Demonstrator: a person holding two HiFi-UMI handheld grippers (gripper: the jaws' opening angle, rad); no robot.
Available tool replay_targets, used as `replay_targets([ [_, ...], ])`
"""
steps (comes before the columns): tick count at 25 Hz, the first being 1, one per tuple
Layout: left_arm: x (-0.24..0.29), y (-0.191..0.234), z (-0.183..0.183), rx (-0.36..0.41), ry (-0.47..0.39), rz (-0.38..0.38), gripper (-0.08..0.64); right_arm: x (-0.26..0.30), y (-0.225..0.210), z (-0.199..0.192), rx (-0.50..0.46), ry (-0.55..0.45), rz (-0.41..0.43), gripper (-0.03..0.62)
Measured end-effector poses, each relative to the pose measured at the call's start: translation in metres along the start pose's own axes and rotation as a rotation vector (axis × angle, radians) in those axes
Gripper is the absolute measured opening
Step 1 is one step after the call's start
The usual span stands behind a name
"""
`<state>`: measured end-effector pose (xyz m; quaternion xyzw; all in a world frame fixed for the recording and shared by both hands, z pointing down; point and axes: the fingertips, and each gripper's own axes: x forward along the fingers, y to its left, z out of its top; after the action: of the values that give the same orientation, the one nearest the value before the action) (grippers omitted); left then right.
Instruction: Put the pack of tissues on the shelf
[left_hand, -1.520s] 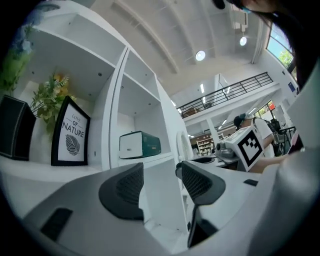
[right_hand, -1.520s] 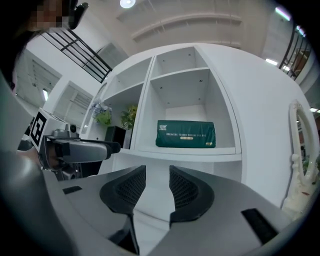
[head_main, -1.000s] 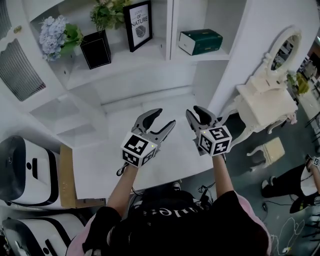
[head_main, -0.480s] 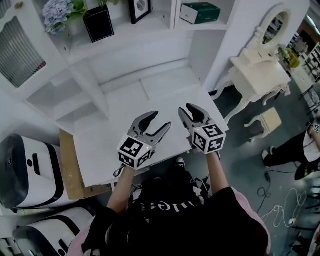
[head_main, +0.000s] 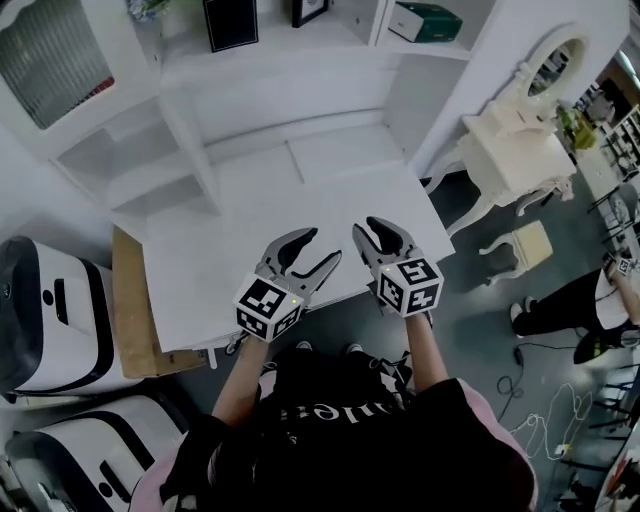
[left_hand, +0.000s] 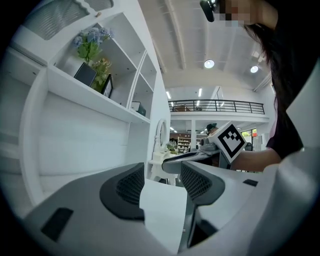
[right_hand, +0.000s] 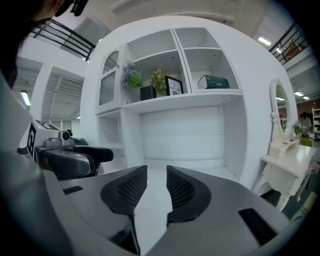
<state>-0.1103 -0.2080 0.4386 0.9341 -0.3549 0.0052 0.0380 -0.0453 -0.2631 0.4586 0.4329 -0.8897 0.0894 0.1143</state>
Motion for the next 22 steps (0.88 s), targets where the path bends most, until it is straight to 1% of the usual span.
replay_targets([
  [2,-0.007,-0.002,-0.004,-0.004,0.005,0.016,0.242,0.0,0.008,-0.005,-0.008,0.013,0.022,0.137],
  [7,-0.014,-0.007,-0.014,-0.03,0.01,0.073,0.242,-0.002,0.018,-0.017,0.009,0.027,0.086,0.115],
  [13,-0.022,-0.02,-0.021,-0.042,0.037,0.151,0.218,-0.029,0.019,-0.036,0.029,0.049,0.143,0.104],
  [17,-0.029,-0.046,-0.022,-0.044,0.036,0.212,0.213,-0.058,0.017,-0.047,0.033,0.049,0.181,0.097],
  [22,-0.039,-0.089,-0.034,-0.057,0.062,0.28,0.206,-0.096,0.019,-0.059,0.046,0.039,0.231,0.091],
])
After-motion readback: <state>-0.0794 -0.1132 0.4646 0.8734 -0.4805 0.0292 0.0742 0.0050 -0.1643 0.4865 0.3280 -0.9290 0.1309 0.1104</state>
